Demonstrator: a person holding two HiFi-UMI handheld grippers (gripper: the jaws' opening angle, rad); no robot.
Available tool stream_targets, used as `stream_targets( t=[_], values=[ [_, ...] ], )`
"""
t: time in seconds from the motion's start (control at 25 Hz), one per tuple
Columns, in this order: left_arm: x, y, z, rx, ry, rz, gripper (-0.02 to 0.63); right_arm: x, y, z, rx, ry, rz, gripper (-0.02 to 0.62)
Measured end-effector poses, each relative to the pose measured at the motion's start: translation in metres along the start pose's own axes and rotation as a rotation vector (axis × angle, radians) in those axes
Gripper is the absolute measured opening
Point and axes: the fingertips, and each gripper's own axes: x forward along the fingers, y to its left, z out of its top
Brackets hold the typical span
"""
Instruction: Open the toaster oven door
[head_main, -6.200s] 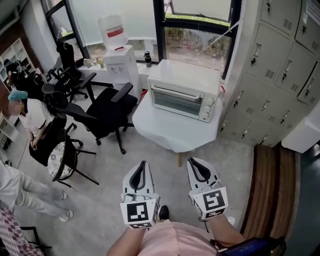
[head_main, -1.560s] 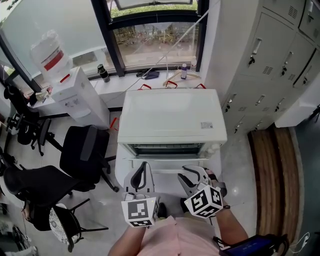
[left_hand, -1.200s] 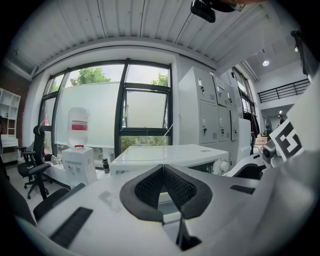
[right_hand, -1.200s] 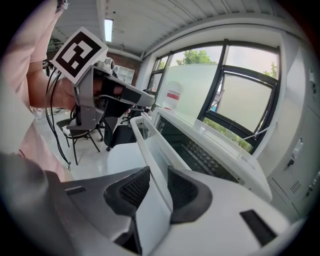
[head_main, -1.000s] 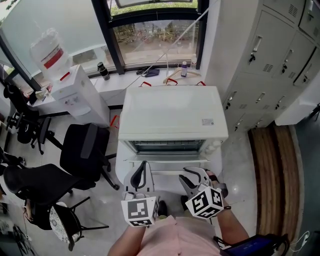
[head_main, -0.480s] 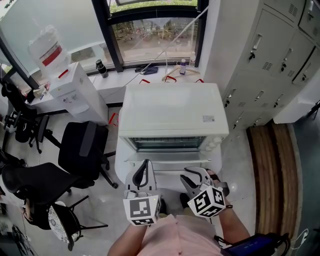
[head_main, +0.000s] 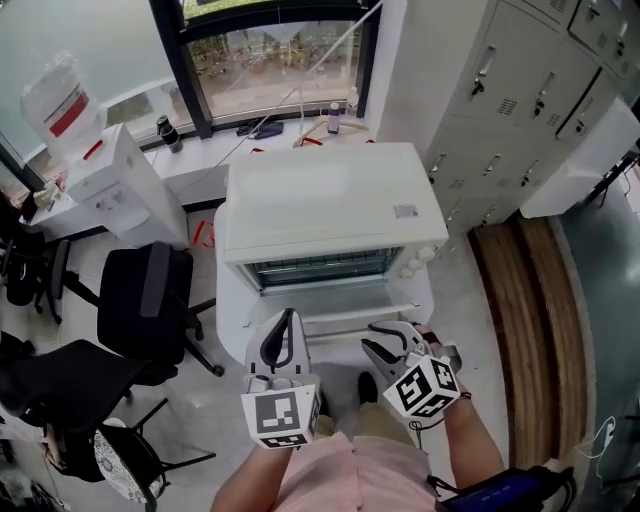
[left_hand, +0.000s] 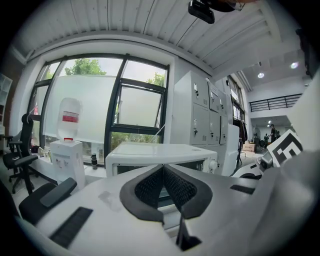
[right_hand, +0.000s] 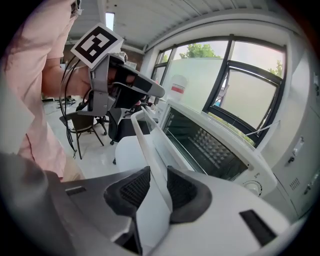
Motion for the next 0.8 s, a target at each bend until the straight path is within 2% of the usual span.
stream_targets(
  t=[0.24,0.8],
  values=[
    [-0.013,0.0,-0.018,-0.021,0.037,-0.006,0.014,-0.001,0.01,-0.006,0.006,0.019,-0.011,0.109],
    [-0.034,-0.008,-0.049,0.015,0.111,0.058,0.014,0.0,0.031,-0.019,-0.024,-0.007,-0.027,0.106]
  ],
)
